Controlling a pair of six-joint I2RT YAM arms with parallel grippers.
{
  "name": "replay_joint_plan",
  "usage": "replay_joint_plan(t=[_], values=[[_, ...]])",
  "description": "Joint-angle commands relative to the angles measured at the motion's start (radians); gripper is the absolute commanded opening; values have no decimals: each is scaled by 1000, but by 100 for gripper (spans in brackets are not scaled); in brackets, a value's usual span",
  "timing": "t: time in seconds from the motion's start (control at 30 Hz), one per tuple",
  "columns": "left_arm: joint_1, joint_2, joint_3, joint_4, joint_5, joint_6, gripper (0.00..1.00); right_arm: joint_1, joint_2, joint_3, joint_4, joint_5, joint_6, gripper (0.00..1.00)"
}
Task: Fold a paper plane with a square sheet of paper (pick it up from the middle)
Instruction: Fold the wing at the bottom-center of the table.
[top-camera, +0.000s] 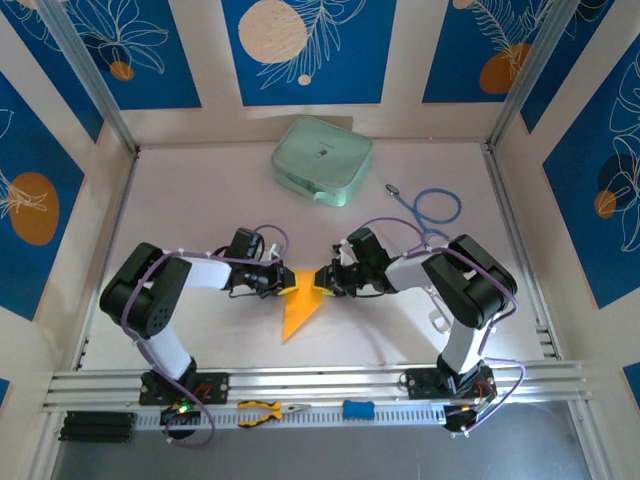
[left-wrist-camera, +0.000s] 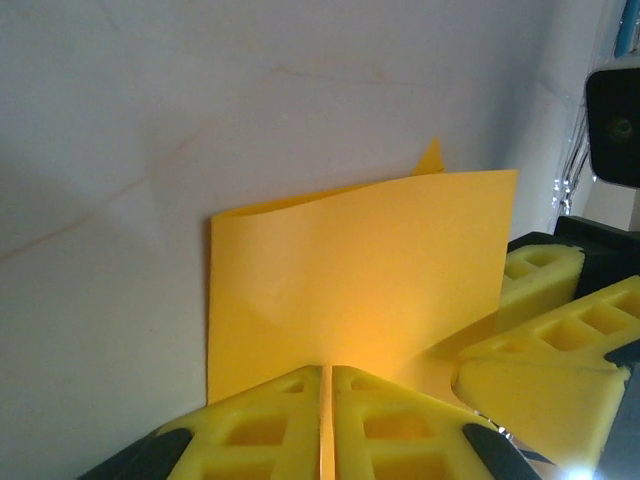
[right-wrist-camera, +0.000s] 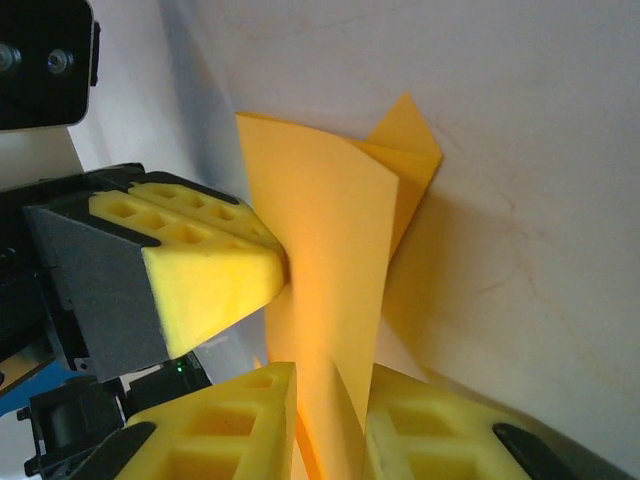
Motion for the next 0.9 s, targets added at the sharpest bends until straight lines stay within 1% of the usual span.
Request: replay_joint_plan(t=[0.0, 0.13, 0.27, 0.33, 0.43, 0.47, 0.53, 0.63, 0.73, 0.87], values=[[3, -35, -13, -59, -19, 2, 13, -2, -13, 13, -19, 19, -25, 24], [3, -40, -13, -62, -17, 3, 13, -1, -6, 13, 7, -27, -31, 19], [3, -67, -16, -56, -9, -3, 15, 3, 6, 15, 20, -35, -23, 11], [3, -106, -19, -63, -14, 1, 20, 3, 2, 6, 33, -24, -8, 8], [1, -182, -16, -103, -32, 44, 32, 0, -22, -13, 31, 24, 44, 5], [-2, -204, -12, -123, -36, 69, 35, -2, -35, -19, 10, 55, 73, 2], [-17, -252, -1, -178, -64, 123, 37, -9, -63, -33, -30, 110, 130, 2], [-72, -313, 21, -282, -148, 213, 38, -12, -112, -73, -7, 160, 209, 2], [-169, -356, 36, -341, -260, 281, 37, -14, -159, -105, -11, 205, 278, 1], [-316, -382, 60, -429, -481, 366, 39, -20, -205, -116, -56, 230, 329, 0]])
